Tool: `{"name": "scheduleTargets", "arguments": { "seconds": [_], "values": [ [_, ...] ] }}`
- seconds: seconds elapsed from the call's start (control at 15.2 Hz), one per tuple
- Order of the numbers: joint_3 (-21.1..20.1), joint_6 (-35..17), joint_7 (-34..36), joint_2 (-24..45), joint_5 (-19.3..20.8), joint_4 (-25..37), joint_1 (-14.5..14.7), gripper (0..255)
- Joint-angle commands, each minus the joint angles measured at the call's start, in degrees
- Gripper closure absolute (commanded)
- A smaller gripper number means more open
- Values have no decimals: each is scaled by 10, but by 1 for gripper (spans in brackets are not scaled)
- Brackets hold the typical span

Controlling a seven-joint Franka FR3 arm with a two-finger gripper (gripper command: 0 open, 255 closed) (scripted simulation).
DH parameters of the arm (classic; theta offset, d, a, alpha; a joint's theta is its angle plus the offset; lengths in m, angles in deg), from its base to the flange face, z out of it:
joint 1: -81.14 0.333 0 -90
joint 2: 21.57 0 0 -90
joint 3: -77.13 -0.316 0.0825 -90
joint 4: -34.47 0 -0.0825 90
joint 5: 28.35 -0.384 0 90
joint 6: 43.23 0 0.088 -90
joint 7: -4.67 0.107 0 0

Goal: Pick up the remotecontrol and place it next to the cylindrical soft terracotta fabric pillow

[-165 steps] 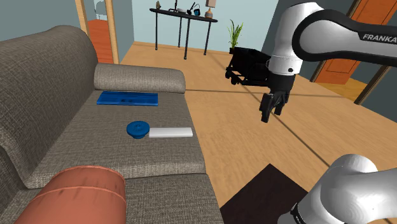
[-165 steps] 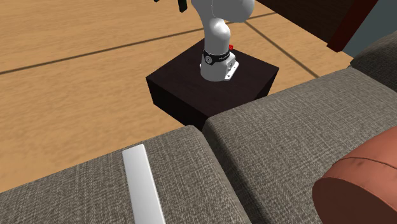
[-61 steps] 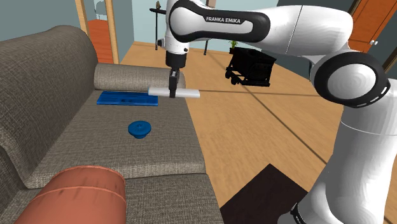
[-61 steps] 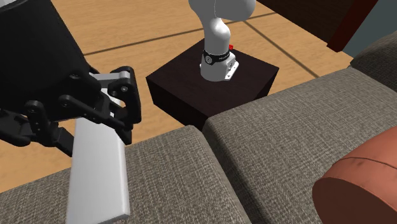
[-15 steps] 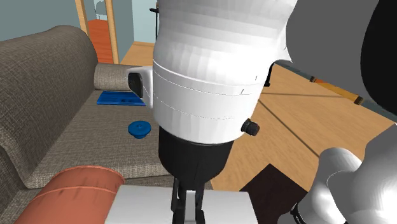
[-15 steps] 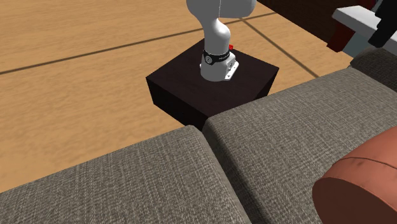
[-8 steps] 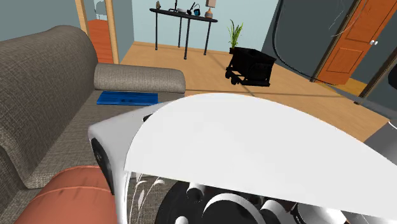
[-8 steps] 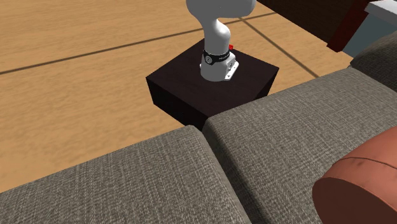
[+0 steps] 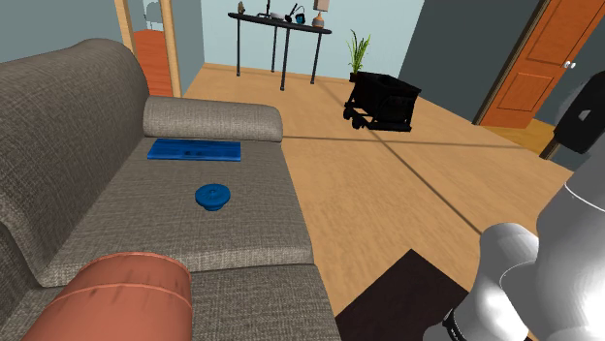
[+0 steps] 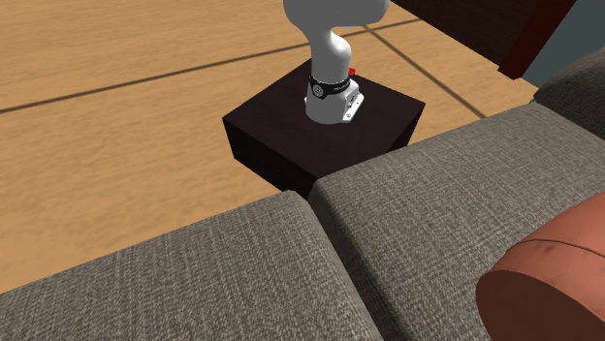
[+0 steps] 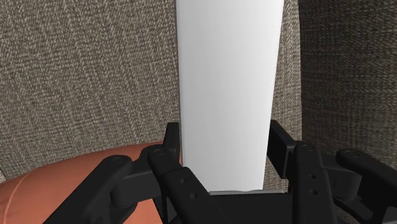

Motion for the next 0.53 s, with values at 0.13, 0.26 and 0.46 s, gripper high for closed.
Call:
{"name": "scheduleTargets", "arguments": {
  "seconds": [0.13,0.26,0.46],
  "values": [
    [-27,11,77,67,53,56,50,255],
    [-25,-5,75,63,50,36,47,255],
    [-25,-30,73,58,46,9,43,255]
  ]
}}
